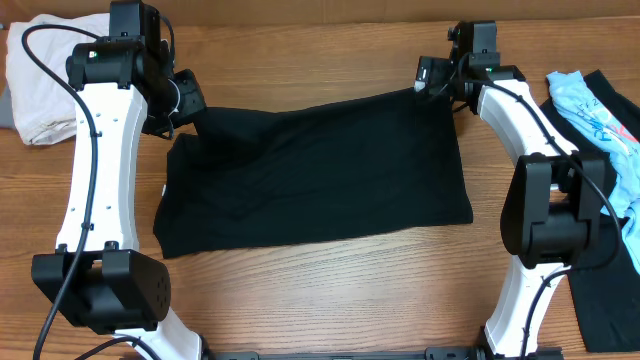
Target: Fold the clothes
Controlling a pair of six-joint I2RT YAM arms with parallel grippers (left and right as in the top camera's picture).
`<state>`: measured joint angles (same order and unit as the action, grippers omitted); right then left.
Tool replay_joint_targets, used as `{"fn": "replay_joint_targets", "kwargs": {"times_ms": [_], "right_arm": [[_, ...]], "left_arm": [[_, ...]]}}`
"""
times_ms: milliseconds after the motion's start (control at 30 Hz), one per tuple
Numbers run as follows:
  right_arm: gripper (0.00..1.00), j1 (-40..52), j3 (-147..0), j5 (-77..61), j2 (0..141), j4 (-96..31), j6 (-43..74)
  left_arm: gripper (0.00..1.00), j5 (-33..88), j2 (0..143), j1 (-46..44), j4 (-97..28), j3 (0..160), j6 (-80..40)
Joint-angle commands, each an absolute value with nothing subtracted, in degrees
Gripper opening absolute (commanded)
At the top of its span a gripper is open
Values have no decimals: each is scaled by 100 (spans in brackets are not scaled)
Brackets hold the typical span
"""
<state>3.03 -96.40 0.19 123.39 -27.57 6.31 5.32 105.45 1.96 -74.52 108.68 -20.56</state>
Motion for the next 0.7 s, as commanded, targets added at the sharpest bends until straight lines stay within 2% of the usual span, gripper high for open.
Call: {"fn": "replay_joint_targets", "kwargs": {"times_ms": [0, 667], "right_arm": [[100, 285, -9832, -54, 12584, -2670, 620], [100, 141, -9832, -316, 13089, -2534, 1096]], "left_arm": [[4, 403, 10499, 233, -7459, 10836, -1925], [4, 388, 10499, 233, -7647, 10836, -1909]]}}
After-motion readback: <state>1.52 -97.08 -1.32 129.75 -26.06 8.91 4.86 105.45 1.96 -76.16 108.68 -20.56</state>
